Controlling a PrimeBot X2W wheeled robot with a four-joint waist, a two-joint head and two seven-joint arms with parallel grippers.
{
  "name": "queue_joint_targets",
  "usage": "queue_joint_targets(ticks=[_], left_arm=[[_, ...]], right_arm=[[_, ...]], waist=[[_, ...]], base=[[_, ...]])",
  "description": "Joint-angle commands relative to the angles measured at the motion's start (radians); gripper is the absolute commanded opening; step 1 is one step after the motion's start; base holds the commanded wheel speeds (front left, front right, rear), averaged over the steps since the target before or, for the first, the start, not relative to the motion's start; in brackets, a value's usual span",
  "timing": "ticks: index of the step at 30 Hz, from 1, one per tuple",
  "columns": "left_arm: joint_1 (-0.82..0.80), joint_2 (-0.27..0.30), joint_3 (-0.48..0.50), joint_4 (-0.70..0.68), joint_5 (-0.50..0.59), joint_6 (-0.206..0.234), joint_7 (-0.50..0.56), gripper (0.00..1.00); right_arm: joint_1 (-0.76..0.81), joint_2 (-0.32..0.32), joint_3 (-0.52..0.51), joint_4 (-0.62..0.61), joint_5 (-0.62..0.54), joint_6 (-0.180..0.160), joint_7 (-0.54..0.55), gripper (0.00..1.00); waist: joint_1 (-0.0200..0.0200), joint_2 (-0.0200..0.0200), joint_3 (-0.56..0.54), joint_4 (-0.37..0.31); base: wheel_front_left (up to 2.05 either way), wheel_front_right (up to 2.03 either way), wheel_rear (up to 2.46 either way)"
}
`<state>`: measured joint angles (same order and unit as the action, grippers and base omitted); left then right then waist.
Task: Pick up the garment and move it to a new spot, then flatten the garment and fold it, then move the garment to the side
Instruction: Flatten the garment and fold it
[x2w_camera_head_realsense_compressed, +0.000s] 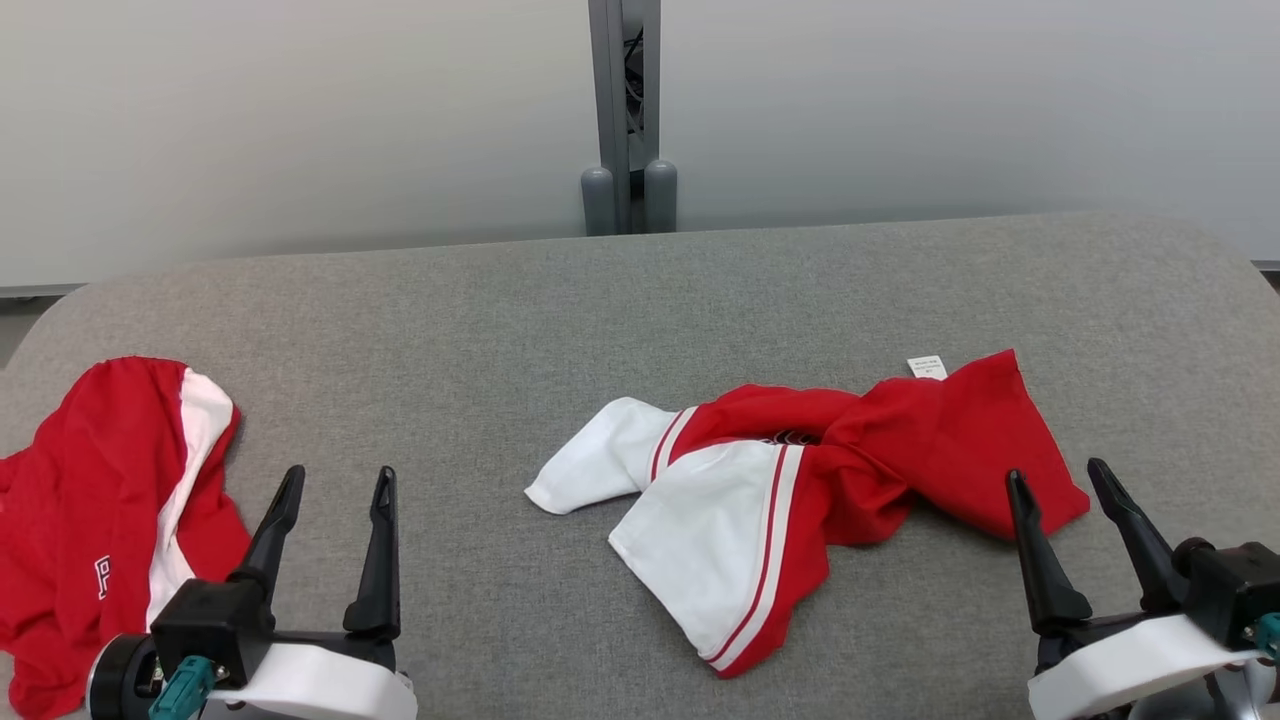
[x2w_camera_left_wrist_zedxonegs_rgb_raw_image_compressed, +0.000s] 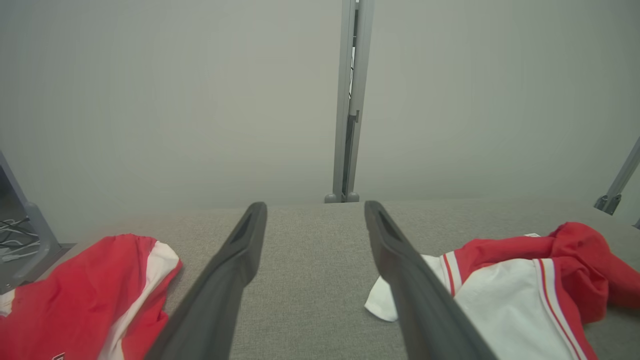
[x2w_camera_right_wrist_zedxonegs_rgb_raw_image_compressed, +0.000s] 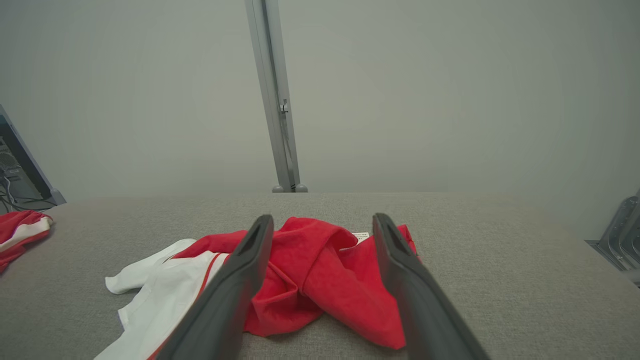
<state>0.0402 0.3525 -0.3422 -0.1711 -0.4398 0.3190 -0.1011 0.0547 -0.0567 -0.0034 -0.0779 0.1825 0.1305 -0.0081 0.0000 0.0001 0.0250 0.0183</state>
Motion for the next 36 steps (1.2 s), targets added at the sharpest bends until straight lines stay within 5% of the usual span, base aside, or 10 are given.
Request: queue_joint_targets(ticks=[1, 18, 36], left_arm=[[0.01, 0.003, -0.001, -0.003, 0.004, 0.006, 0.002, 1.0], [-0.039, -0.005, -0.024, -0.004, 0.001, -0.005, 0.011, 1.0], [-0.168, -0.065, -0.073, 0.079, -0.009, -0.071, -0.059, 1.0]], right_arm=[[0.016, 0.001, -0.005, 0.001, -0.004, 0.0, 0.008, 1.0], [-0.036, 0.004, -0.043, 0.05, 0.039, 0.0, 0.085, 1.0], [-0.36, -0.186, 0.064, 0.273, 0.2, 0.001, 0.342, 1.0]], waist=[[0.0, -0.0001, -0.003, 0.004], [0.0, -0.0001, 0.038, 0.023], [0.0, -0.0001, 0.241, 0.137]], base=[[0.0, 0.0, 0.0], [0.0, 0.0, 0.0], [0.0, 0.0, 0.0]])
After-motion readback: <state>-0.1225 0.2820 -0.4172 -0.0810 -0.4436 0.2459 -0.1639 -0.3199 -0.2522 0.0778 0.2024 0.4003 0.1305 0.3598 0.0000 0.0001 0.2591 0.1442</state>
